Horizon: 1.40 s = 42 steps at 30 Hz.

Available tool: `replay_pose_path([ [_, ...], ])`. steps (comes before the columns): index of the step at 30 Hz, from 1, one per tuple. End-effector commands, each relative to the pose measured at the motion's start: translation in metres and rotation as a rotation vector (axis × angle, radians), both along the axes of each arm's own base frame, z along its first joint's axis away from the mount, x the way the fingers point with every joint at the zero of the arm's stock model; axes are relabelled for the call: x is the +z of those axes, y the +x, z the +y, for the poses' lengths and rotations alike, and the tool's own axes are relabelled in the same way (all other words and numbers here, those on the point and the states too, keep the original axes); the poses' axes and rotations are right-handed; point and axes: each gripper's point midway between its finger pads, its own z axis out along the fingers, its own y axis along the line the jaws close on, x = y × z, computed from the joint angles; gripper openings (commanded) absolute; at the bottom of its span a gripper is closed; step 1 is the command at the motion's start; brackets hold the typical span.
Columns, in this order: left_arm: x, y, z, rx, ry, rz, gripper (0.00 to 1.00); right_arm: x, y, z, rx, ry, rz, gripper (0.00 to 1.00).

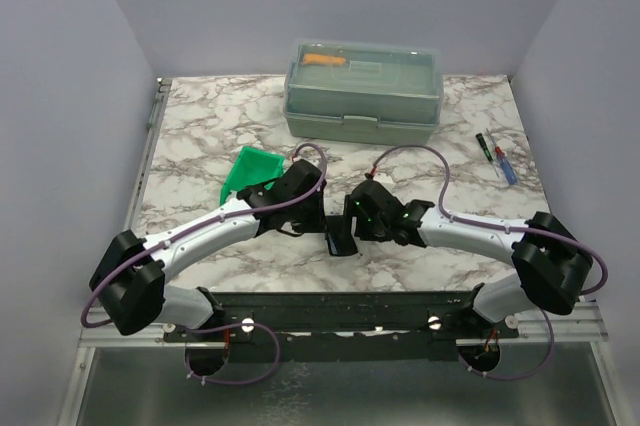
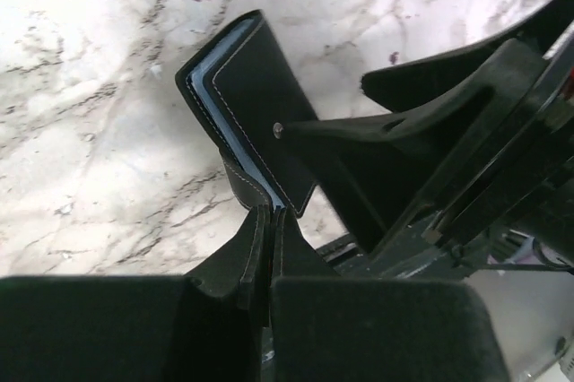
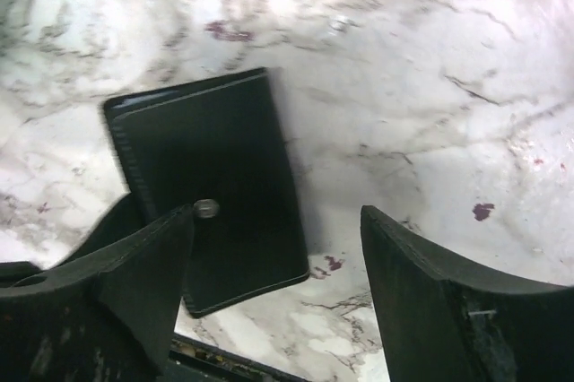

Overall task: Put the credit cards into the card holder
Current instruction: Open the card holder at the center of the board.

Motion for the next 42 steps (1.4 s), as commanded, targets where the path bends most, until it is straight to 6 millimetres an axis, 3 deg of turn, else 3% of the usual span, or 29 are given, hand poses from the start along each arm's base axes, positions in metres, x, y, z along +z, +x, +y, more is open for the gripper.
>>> replay_pose_path([
  [1, 0.033, 0.000, -0.017, -0.060, -0.142, -0.066, 0.00, 0.014, -0.004, -0.001, 0.115, -0.126, -0.049, 0.79],
  [5, 0.037, 0.001, -0.018, -0.067, -0.146, -0.077, 0.00, 0.034, -0.011, 0.024, 0.223, 0.000, -0.086, 0.81],
  [9, 0.033, 0.001, -0.018, -0.069, -0.140, -0.067, 0.00, 0.029, -0.015, 0.025, 0.232, 0.013, -0.072, 0.81],
  [13, 0.027, -0.001, -0.015, -0.065, -0.126, -0.058, 0.00, 0.019, -0.012, 0.014, 0.174, -0.052, -0.046, 0.59],
  [25, 0.015, 0.000, -0.002, -0.027, -0.067, -0.049, 0.00, 0.019, -0.009, 0.003, 0.098, -0.067, -0.057, 0.26],
  [32, 0.005, -0.004, 0.012, -0.011, -0.018, -0.032, 0.00, 0.013, -0.009, -0.010, 0.043, -0.099, -0.057, 0.26],
  [34, 0.006, -0.005, 0.015, -0.006, -0.015, -0.040, 0.00, 0.008, -0.006, -0.023, -0.017, -0.158, -0.052, 0.27],
  [39, 0.003, -0.003, 0.023, 0.006, 0.012, -0.040, 0.00, 0.005, -0.010, -0.098, -0.369, -0.472, -0.007, 0.53],
  [41, 0.005, -0.002, 0.023, 0.007, 0.006, -0.043, 0.00, 0.010, -0.012, -0.107, -0.386, -0.539, 0.004, 0.65],
  [42, 0.007, -0.002, 0.021, 0.004, 0.000, -0.046, 0.00, 0.010, -0.007, -0.094, -0.331, -0.507, -0.002, 0.69],
])
